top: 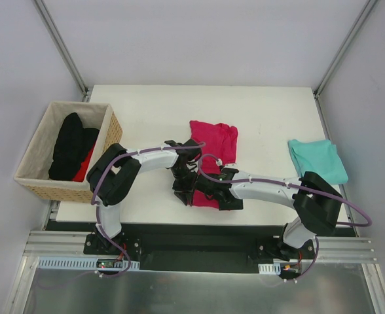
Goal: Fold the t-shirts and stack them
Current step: Grab one side of the 2/3 rectangular tshirt with both arms
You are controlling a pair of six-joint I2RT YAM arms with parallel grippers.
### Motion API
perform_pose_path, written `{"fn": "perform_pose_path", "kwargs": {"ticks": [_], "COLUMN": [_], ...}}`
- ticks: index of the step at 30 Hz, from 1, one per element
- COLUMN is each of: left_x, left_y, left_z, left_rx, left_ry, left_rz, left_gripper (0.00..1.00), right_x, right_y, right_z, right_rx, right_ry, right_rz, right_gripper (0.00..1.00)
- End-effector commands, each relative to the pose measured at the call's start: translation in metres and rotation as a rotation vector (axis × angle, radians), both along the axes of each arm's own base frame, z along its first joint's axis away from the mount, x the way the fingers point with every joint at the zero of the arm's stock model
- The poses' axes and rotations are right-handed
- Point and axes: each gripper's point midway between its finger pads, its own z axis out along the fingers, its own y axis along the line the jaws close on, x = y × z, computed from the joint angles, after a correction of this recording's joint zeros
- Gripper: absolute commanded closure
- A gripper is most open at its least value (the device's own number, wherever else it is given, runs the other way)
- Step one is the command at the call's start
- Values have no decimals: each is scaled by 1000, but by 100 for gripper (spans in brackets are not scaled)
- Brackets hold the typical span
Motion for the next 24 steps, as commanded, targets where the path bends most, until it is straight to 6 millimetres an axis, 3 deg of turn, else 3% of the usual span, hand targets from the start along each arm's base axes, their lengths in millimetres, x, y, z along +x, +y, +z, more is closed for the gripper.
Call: {"fn": "perform_pose_path", "kwargs": {"ticks": [1, 8, 24], "left_x": [0, 0, -2], "left_y": [-7, -6, -6], "left_z": [6, 7, 8], "left_rx": [-22, -25, -28], "left_ry": [9, 8, 13], "left_rz": [-7, -7, -10], "left_gripper": [80, 97, 98], "right_x": [2, 2, 11], "right_y": [3, 7, 21], "right_z": [8, 5, -8], "right_rx": [6, 10, 5], "right_ry": [-19, -9, -6], "right_rz": [0, 11, 38], "right_gripper": [58, 58, 59]}}
